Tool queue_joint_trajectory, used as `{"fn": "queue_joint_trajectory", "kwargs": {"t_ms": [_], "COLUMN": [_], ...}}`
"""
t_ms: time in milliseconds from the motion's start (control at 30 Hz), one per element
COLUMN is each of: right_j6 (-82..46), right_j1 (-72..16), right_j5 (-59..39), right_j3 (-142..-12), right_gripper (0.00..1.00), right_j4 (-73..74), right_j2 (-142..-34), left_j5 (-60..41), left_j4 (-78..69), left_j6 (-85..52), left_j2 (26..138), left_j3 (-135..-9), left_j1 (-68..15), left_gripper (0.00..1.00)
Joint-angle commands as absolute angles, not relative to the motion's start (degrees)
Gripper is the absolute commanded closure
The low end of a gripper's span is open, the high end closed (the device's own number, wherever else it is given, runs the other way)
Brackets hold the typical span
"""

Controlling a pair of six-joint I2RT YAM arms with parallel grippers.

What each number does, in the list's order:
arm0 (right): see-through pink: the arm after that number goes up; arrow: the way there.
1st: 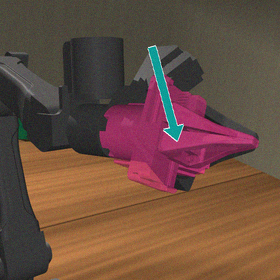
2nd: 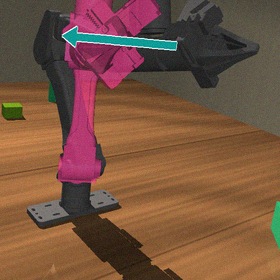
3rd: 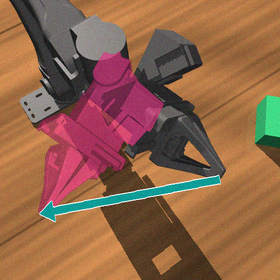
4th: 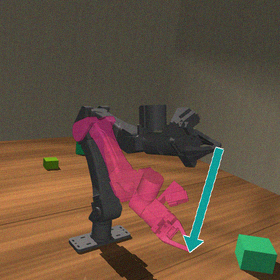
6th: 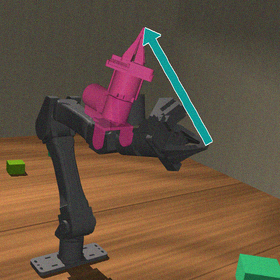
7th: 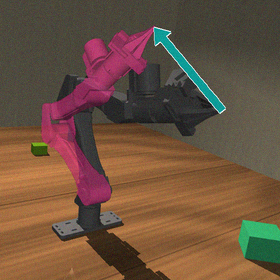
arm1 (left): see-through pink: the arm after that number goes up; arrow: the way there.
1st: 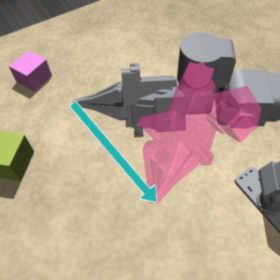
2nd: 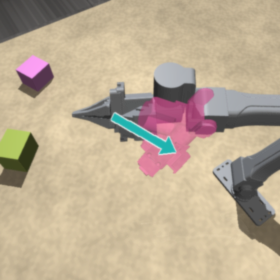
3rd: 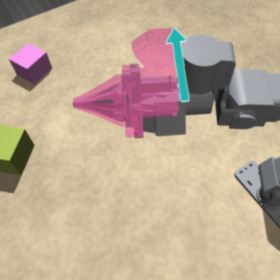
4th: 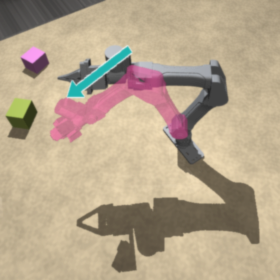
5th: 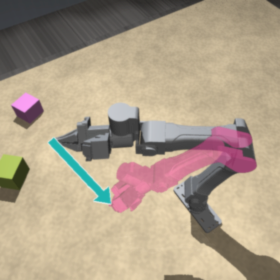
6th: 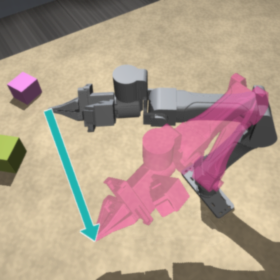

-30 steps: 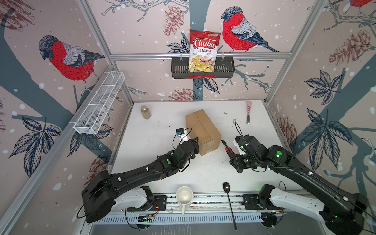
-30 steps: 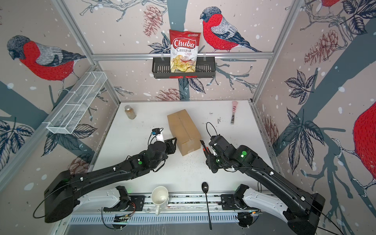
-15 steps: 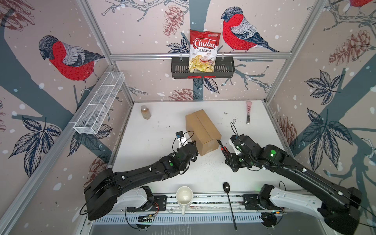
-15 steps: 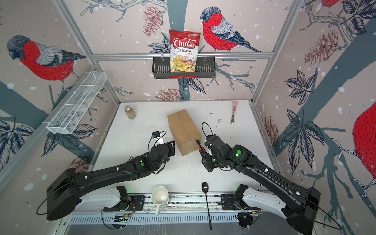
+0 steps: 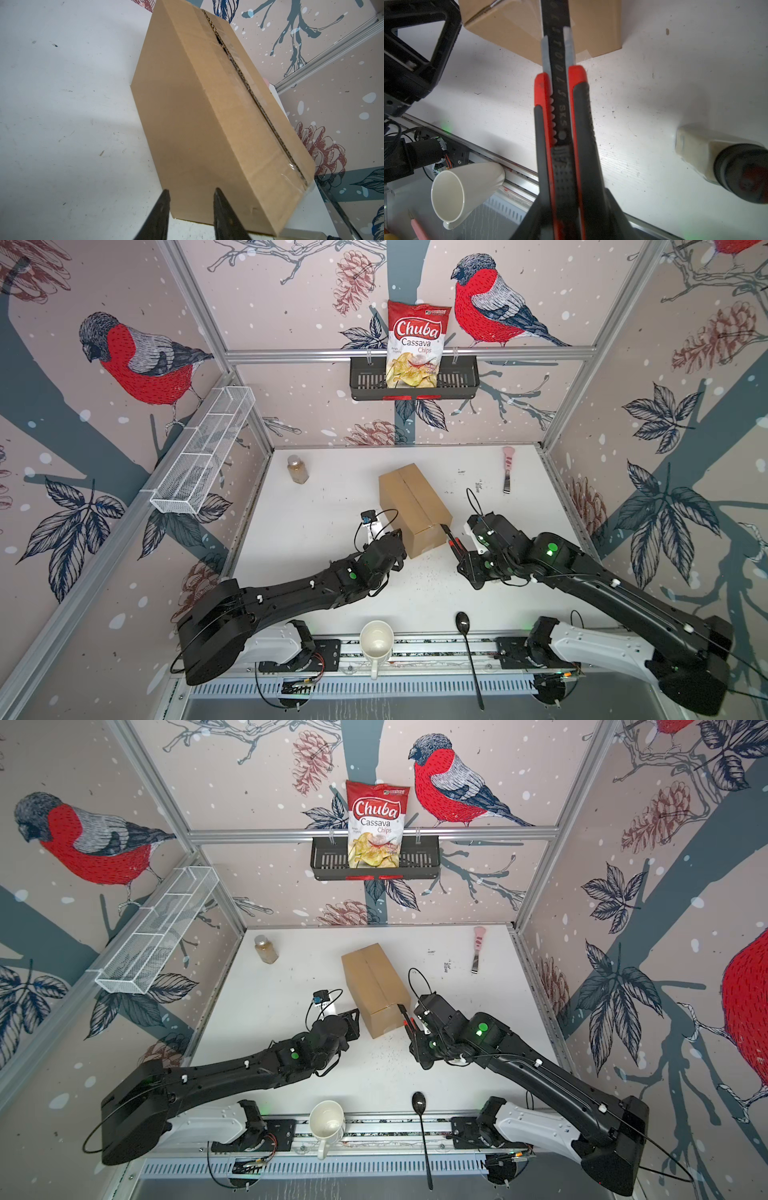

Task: Unpack the express box

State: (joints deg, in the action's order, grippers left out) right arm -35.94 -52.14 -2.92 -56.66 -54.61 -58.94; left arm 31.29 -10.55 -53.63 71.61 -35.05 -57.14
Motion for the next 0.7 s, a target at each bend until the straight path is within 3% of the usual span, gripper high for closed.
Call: {"fn": "queue_joint_trajectory", "kwargs": {"t_ms": [0, 667], "right_j6": [-35.9, -34.9], "right_j1": [-52.4, -52.3], "right_j5": [-2.1, -1.8], "right_j3": [-56.7, -56.3], "right_gripper": [0.98, 0.98], "right_j4": [-54.7, -53.0], "right_j2": [-58.7, -59.6], "left_j5": [31.0, 30.3], "left_j4": [-12.6, -13.5], "left_j6": [-53.7, -53.5], "left_j2": [71.6, 71.7], "left_j3": [-35.2, -35.1], "left_j1": [-57.2, -57.3], "left_gripper": [0.64, 0.65]}}
